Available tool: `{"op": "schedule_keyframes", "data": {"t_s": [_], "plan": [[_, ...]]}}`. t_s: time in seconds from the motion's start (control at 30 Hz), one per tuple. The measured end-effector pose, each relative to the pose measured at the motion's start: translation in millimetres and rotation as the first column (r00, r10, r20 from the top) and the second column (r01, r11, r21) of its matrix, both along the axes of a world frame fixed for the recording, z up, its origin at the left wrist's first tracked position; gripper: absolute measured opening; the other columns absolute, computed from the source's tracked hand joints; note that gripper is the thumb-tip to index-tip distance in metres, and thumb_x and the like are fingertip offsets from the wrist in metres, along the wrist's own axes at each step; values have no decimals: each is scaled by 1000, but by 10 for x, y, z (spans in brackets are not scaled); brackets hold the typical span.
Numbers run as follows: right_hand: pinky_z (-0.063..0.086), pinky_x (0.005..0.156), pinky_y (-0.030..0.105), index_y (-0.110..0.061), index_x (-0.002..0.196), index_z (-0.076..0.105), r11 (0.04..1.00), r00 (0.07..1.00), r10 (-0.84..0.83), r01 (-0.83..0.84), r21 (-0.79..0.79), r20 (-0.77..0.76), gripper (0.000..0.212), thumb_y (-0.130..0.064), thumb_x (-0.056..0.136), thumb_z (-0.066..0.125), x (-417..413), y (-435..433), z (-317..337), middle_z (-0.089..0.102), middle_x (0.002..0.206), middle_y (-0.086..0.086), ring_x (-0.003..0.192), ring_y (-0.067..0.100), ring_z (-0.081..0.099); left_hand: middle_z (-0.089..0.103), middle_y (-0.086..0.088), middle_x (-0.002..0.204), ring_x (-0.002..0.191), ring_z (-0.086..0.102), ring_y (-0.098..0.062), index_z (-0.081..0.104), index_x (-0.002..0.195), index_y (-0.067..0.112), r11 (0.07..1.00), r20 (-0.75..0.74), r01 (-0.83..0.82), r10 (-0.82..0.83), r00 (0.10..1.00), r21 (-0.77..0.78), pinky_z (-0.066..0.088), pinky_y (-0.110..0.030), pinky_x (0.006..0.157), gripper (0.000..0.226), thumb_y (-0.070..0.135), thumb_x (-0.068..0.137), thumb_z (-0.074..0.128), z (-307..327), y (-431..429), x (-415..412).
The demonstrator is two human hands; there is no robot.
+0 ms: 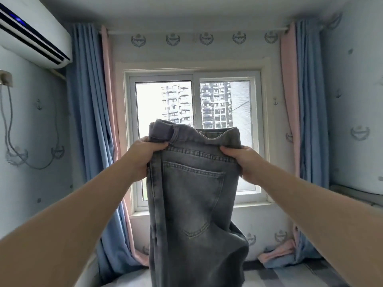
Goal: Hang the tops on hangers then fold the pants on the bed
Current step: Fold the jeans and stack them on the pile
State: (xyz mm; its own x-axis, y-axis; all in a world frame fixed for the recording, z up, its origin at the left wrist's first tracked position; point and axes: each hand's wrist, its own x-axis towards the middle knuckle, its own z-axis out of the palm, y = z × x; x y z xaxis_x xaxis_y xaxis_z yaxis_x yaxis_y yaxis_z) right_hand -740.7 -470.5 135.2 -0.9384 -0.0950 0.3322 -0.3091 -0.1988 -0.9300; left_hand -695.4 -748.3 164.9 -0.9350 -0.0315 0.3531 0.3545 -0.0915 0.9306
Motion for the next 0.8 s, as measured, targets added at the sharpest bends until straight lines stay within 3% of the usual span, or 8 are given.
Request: {"op": "schedule_keyframes", "data": {"t_s": [0.1,0.3,0.5,0.6,0.7,0.8], "plan": [[57,95,45,-12,109,72,997,994,-71,74,36,-84,28,-19,84,80,274,-15,220,77,106,9,100,28,73,77,-16,106,92,76,-32,70,115,3,998,-42,-47,46,998,-30,62,-38,67,30,7,86,76,151,-61,220],[57,92,43,-17,103,72,983,970,-122,147,107,-211,17,-29,90,74,1061,16,586,79,98,1,101,26,72,77,-4,104,97,72,-23,72,98,22,968,-288,-246,221,932,-52,57,-34,79,8,17,92,73,341,51,892],[53,97,46,-17,101,73,969,952,-172,210,130,-253,16,-28,91,74,2041,244,684,78,102,3,103,25,70,75,4,98,91,69,-14,70,91,30,951,-386,-297,241,890,-90,50,-22,67,8,23,94,71,335,179,1764],[55,93,44,-17,102,73,965,950,-184,223,138,-252,17,-29,90,74,2501,345,642,78,100,2,101,23,70,76,2,100,94,70,-18,72,93,30,951,-382,-295,240,892,-92,54,-29,76,3,27,92,72,277,242,2170],[57,77,36,-19,101,73,966,954,-189,224,130,-235,17,-30,89,75,2912,407,545,79,93,-2,95,21,72,77,-1,102,99,71,-24,74,97,26,956,-342,-277,231,911,-93,57,-40,89,8,31,91,73,195,283,2550],[56,65,28,-20,99,73,968,957,-198,225,112,-213,18,-33,88,76,3278,445,403,79,90,-4,89,17,74,78,2,98,98,72,-25,74,98,27,960,-299,-258,214,930,-114,58,-43,89,11,35,90,74,61,296,2871]]}}
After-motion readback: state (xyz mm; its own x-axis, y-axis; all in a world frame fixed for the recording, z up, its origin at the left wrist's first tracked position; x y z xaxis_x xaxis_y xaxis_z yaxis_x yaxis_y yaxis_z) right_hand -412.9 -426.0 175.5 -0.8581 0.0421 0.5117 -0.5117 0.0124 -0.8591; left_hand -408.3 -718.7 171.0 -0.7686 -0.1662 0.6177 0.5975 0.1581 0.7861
